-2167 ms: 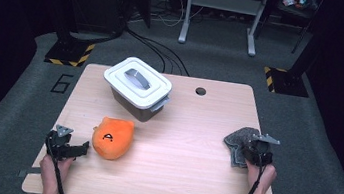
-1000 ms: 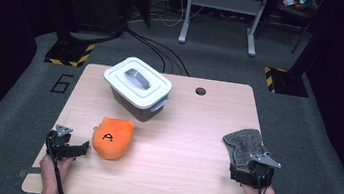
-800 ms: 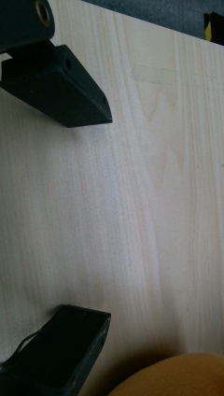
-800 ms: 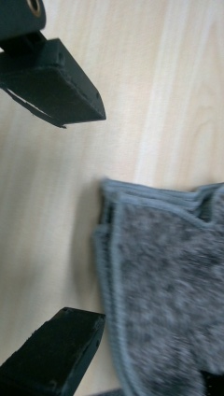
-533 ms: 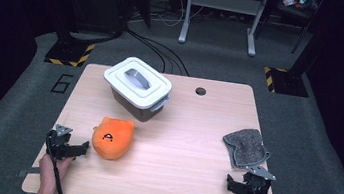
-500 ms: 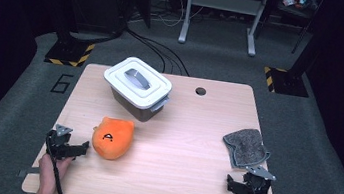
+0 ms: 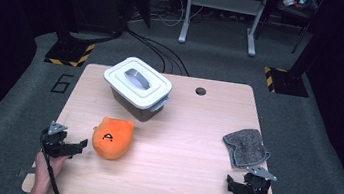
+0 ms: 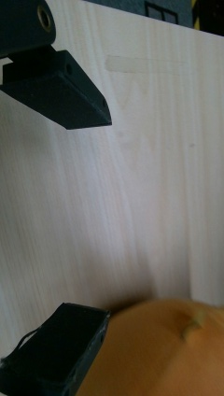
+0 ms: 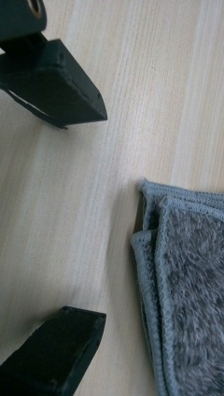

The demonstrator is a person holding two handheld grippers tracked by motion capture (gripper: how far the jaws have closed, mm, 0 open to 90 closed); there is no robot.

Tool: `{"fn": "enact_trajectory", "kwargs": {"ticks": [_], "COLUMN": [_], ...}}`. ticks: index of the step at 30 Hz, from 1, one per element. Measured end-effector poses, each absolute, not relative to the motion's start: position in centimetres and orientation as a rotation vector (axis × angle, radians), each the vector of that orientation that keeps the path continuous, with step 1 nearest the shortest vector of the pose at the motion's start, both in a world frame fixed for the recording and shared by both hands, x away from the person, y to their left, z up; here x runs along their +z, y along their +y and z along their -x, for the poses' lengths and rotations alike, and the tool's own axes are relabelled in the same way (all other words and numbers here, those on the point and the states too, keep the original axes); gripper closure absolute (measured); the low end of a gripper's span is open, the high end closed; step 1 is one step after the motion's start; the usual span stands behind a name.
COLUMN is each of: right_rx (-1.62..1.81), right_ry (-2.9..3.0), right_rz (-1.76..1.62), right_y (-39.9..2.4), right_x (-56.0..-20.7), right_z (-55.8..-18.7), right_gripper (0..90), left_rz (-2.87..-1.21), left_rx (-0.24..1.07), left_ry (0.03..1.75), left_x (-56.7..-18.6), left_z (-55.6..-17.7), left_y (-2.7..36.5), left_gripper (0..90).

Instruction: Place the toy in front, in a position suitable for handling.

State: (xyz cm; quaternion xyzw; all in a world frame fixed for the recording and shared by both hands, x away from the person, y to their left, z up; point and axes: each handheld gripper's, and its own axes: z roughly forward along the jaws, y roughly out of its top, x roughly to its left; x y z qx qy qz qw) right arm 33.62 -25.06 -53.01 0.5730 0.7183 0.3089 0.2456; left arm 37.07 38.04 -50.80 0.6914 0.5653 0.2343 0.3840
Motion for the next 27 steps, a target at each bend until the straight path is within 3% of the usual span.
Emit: {"fn": "enact_trajectory", "kwargs": {"ticks": [5, 11, 17, 27], "right_rx": [0.844, 0.844, 0.845, 0.844], "right_ry": [1.957, 1.956, 1.958, 1.967], "right_rz": [-1.572, -1.568, -1.567, -1.56], "right_y": [-25.0, -25.1, -25.1, -25.1], "right_x": [-53.0, -53.0, -53.0, -53.0], "right_z": [-33.6, -33.7, -33.7, -33.8], "right_gripper": [3.0, 2.7, 2.7, 2.5], "left_rz": [-1.75, -1.82, -1.893, -1.963], "left_rx": [0.574, 0.528, 0.486, 0.455], "left_ry": [1.349, 1.238, 1.17, 1.162], "left_x": [-47.4, -44.6, -44.1, -44.9], "left_z": [-36.4, -36.8, -38.0, -39.1], "left_y": [37.1, 34.0, 30.7, 28.7], "left_gripper": [7.1, 1.1, 0.0, 3.1]}}
